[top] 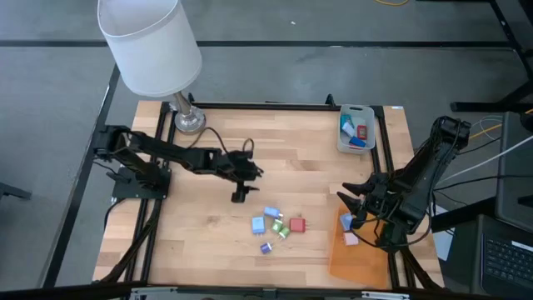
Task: Pick & Place Office items
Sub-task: Put the top light blue charger adapter into the orange bin
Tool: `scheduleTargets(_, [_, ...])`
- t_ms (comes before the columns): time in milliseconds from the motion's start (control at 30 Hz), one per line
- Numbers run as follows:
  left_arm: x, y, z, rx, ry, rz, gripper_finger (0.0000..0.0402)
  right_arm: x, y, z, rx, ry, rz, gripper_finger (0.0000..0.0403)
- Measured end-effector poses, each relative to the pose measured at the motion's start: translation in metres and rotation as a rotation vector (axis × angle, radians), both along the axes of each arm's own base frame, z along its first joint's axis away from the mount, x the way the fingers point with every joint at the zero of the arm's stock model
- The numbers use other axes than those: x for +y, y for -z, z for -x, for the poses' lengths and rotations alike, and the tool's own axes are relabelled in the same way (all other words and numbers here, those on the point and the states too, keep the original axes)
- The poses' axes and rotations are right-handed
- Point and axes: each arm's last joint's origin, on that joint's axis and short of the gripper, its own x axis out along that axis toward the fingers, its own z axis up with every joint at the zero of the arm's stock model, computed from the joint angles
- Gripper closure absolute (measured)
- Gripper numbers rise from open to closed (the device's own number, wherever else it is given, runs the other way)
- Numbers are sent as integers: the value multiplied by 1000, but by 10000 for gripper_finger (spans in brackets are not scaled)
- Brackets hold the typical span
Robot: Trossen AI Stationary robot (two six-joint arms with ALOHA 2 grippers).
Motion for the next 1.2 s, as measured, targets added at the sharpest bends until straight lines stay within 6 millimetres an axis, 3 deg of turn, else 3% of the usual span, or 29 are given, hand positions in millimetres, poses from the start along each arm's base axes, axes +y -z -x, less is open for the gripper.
scheduleTargets(200, [-29, 9, -19, 15, 176, 1, 178, -4, 0, -10, 33, 57, 55, 216])
scheduleTargets(400, [-51, 8, -36, 12, 220, 43, 178, -8, 0, -15, 60, 93, 101, 216])
scheduleTargets(800, [-49, 35, -52, 100, 144, 73, 178, -4, -1, -21, 102, 88, 104, 216])
scheduleTargets(1200, [-57, 32, -54, 67, 166, 135, 178, -3, -1, -22, 117, 79, 102, 216])
